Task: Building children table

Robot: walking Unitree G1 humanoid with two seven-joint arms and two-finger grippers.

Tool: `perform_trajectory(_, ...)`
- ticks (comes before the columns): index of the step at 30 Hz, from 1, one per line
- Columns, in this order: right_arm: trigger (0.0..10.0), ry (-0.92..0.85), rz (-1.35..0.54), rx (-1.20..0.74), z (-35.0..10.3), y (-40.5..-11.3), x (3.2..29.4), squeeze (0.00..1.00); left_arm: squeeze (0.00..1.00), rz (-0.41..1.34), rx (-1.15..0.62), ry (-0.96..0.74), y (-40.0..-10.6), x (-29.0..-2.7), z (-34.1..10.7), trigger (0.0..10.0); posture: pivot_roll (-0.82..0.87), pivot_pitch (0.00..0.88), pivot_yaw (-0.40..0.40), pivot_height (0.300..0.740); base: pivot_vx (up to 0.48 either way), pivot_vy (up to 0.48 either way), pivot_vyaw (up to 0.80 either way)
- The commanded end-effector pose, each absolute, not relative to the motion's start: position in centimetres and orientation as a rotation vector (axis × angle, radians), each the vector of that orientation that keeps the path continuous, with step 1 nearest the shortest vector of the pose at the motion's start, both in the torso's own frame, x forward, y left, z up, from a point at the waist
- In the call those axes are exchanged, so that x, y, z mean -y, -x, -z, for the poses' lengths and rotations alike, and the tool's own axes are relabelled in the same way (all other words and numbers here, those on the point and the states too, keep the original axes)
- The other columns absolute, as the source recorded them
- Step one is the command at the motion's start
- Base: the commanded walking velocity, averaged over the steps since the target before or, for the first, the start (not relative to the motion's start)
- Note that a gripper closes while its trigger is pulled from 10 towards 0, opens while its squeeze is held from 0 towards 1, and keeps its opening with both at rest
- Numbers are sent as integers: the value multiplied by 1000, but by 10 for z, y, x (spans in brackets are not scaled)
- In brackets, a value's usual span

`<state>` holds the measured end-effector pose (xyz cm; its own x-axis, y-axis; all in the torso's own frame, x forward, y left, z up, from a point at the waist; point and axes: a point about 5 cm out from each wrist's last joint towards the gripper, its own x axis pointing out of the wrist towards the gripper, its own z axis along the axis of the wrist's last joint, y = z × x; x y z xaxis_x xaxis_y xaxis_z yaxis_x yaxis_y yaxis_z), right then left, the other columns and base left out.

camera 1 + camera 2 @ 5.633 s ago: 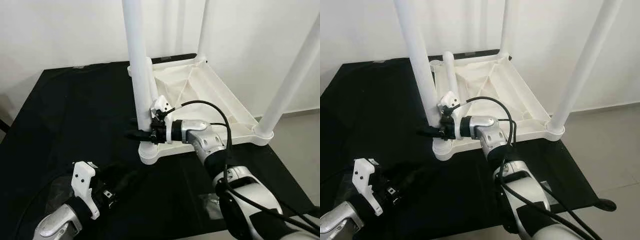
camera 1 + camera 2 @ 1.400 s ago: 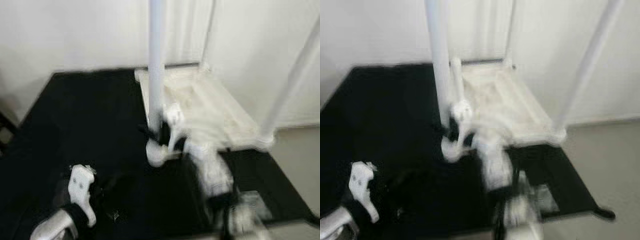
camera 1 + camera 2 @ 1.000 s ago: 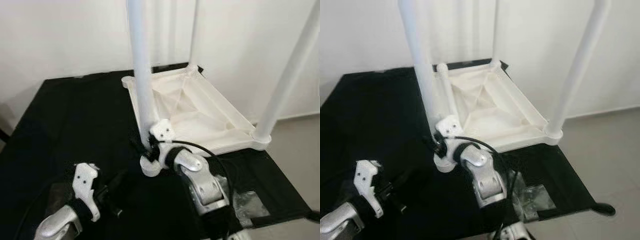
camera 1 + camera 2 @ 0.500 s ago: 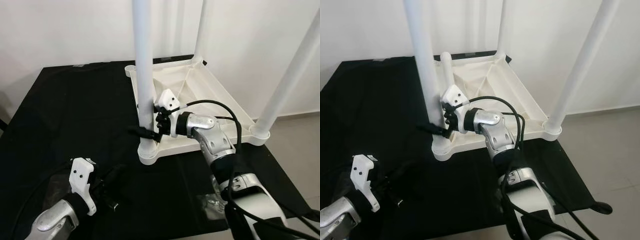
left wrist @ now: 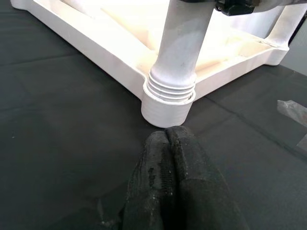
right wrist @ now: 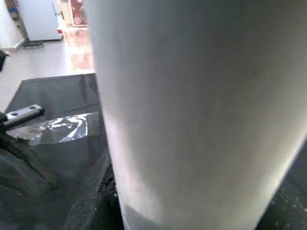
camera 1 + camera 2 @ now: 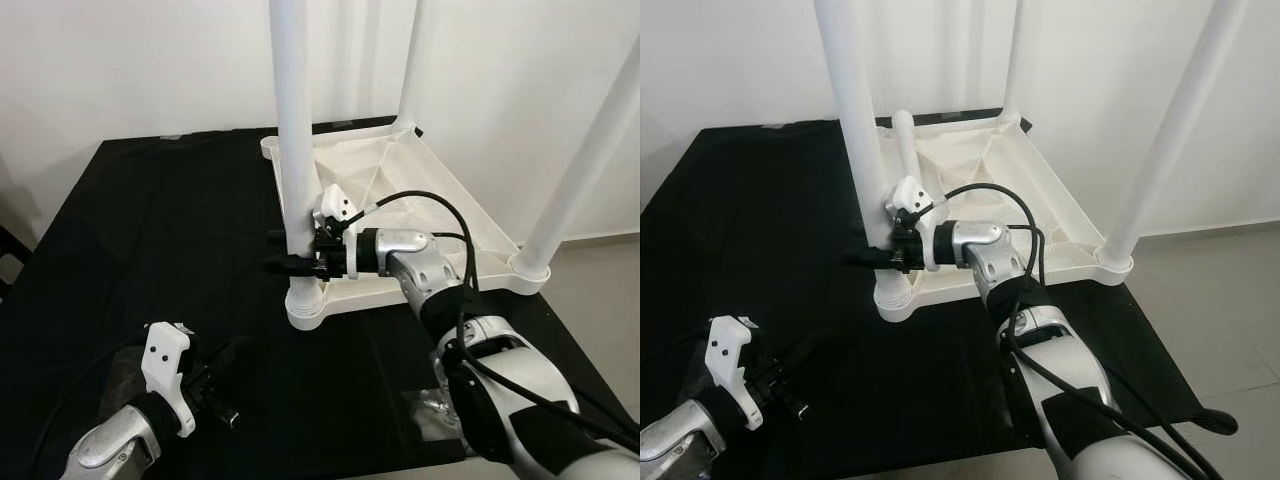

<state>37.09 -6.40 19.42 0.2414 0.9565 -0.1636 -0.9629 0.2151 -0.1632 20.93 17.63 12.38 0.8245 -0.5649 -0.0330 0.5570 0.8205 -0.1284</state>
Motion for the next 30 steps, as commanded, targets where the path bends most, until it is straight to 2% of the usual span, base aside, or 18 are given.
perform_trajectory(1,0,329,-1256,-148,-166,-368,76,0,0,603,-85,104,-207,-177,-123,10000,39,79,5,740,0,0,0)
perform_trajectory(3,0,314,-1078,-282,-133,-357,82,0,0,611,-87,108,-205,-177,-125,10000,31,91,5,740,0,0,0)
perform_trajectory(5,0,310,-1034,-314,-125,-354,83,0,0,612,-87,109,-205,-177,-125,10000,31,91,5,740,0,0,0)
perform_trajectory(6,0,239,-792,-304,-112,-338,73,0,0,617,-90,109,-204,-178,-126,10000,14,113,20,740,0,0,0)
perform_trajectory(8,0,93,-593,-330,-103,-294,56,0,0,635,-104,106,-205,-178,-126,10000,3,117,29,740,0,0,0)
perform_trajectory(11,0,138,-622,-239,-118,-289,47,0,0,643,-110,102,-205,-179,-126,10000,-12,108,41,740,0,0,0)
perform_trajectory(15,0,183,-618,-198,-121,-304,48,0,0,663,-115,107,-205,-177,-125,10000,-10,101,43,740,0,0,0)
perform_trajectory(16,6706,192,-610,-202,-121,-310,49,0,0,675,-120,109,-206,-176,-125,10000,-5,100,40,740,0,0,0)
perform_trajectory(17,9725,207,-607,-205,-121,-316,50,0,0,686,-123,111,-205,-175,-125,10000,-3,99,41,740,0,0,0)
perform_trajectory(20,10000,223,-621,-201,-123,-321,51,0,0,695,-125,113,-204,-174,-125,10000,-4,95,41,740,0,0,0)
perform_trajectory(21,10000,214,-644,-193,-126,-327,52,922,0,707,-126,115,-204,-173,-125,10000,0,94,38,740,0,0,0)
perform_trajectory(22,10000,214,-644,-193,-126,-327,52,922,0,707,-126,115,-204,-173,-125,10000,0,94,38,740,0,0,0)
perform_trajectory(23,10000,213,-697,-181,-133,-333,53,1000,0,725,-130,117,-203,-172,-124,10000,5,89,35,740,0,0,0)
perform_trajectory(26,10000,169,-824,-129,-152,-347,56,1000,0,761,-138,125,-201,-170,-124,10000,6,84,30,740,0,0,0)
perform_trajectory(27,10000,178,-915,-106,-159,-353,58,761,0,778,-140,129,-200,-170,-124,10000,6,77,23,740,0,0,0)
perform_trajectory(28,10000,186,-979,-73,-170,-353,62,0,0,801,-147,124,-199,-169,-123,10000,7,72,19,740,0,0,0)
perform_trajectory(30,10000,196,-1017,-54,-176,-352,64,0,0,816,-151,120,-198,-169,-123,10000,7,72,19,740,0,0,0)
